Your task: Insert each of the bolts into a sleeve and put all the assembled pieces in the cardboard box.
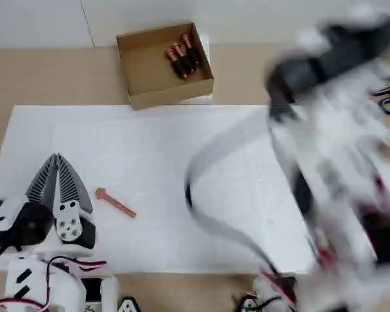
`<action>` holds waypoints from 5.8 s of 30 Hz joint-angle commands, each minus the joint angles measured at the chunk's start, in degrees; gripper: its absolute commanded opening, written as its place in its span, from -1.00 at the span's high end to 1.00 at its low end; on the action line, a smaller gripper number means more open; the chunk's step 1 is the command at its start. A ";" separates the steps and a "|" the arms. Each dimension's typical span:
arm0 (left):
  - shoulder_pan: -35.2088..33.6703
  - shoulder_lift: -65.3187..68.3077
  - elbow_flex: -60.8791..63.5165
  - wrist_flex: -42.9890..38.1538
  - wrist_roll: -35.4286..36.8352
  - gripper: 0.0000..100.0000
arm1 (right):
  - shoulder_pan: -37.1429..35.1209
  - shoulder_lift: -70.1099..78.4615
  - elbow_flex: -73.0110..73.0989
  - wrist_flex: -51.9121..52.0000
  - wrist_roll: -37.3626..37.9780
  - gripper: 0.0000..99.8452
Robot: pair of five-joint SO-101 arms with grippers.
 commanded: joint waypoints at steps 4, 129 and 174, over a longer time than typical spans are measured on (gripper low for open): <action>4.48 -0.18 1.71 0.35 0.18 0.99 | -0.04 -1.45 23.03 -15.25 -9.14 0.98; 2.02 97.32 -31.87 30.15 39.30 0.50 | 4.62 -77.93 131.60 -75.38 -6.68 0.99; 3.60 119.56 -73.63 40.97 39.12 0.99 | 4.62 -77.93 131.60 -75.38 -6.68 0.99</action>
